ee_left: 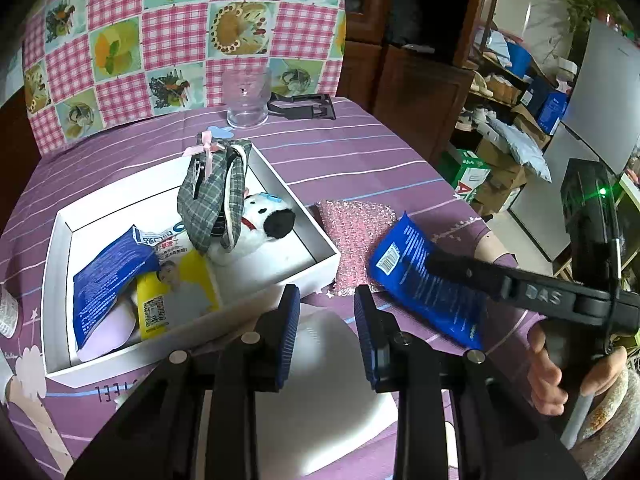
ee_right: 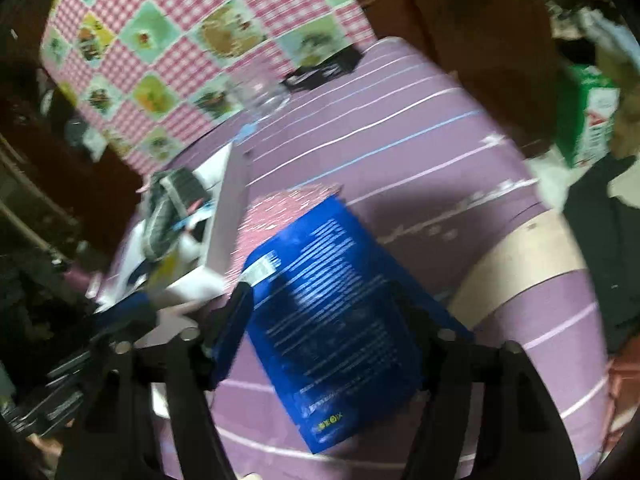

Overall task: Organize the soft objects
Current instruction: 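Close right gripper on edge of large blue printed packet, then lift blue packet upright with right gripper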

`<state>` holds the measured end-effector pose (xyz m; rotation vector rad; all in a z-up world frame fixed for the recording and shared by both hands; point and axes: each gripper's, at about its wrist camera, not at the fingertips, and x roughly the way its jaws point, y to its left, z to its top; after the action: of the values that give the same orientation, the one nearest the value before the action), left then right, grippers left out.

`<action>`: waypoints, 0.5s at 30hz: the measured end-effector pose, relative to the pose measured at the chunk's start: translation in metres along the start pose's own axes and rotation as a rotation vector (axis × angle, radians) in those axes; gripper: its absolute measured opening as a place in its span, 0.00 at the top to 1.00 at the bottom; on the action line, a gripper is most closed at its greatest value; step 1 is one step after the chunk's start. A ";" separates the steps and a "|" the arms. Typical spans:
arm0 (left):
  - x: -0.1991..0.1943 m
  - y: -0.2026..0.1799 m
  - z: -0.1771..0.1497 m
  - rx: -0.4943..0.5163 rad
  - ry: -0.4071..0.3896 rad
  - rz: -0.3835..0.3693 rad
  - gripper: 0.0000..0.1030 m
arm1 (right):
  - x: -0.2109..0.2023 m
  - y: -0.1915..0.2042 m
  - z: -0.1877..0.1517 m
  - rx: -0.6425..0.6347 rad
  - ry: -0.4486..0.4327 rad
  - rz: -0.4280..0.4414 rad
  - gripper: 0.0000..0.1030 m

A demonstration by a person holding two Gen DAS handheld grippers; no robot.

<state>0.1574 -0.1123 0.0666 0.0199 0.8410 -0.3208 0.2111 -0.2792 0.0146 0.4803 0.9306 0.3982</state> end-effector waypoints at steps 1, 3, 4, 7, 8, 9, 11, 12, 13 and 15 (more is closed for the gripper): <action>0.000 0.000 0.000 0.001 0.000 0.001 0.73 | 0.001 0.002 -0.001 -0.010 0.000 -0.002 0.28; 0.000 0.000 0.000 0.007 0.001 0.007 0.73 | 0.003 0.007 -0.004 -0.039 0.004 -0.032 0.25; 0.000 0.000 0.001 0.009 0.001 0.009 0.73 | 0.004 0.011 -0.006 -0.064 0.003 -0.053 0.22; 0.000 0.001 0.001 0.013 0.002 0.009 0.73 | 0.010 0.030 -0.016 -0.192 0.007 -0.142 0.15; -0.001 0.002 0.001 0.014 0.003 0.009 0.73 | 0.015 0.037 -0.020 -0.250 0.008 -0.180 0.12; -0.001 0.002 0.001 0.015 0.002 0.011 0.73 | 0.019 0.045 -0.025 -0.307 0.011 -0.217 0.10; -0.001 0.003 0.002 0.013 0.002 0.011 0.73 | 0.030 0.059 -0.036 -0.426 0.036 -0.294 0.02; -0.001 0.004 0.002 0.012 0.003 0.010 0.73 | 0.035 0.064 -0.040 -0.469 0.054 -0.328 0.01; -0.001 0.004 0.002 0.011 0.004 0.009 0.73 | 0.037 0.068 -0.043 -0.493 0.057 -0.344 0.00; -0.001 0.005 0.002 0.010 0.003 0.011 0.73 | 0.036 0.066 -0.044 -0.489 0.063 -0.329 0.00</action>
<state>0.1597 -0.1071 0.0684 0.0338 0.8420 -0.3149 0.1860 -0.1968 0.0051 -0.1319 0.9158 0.3264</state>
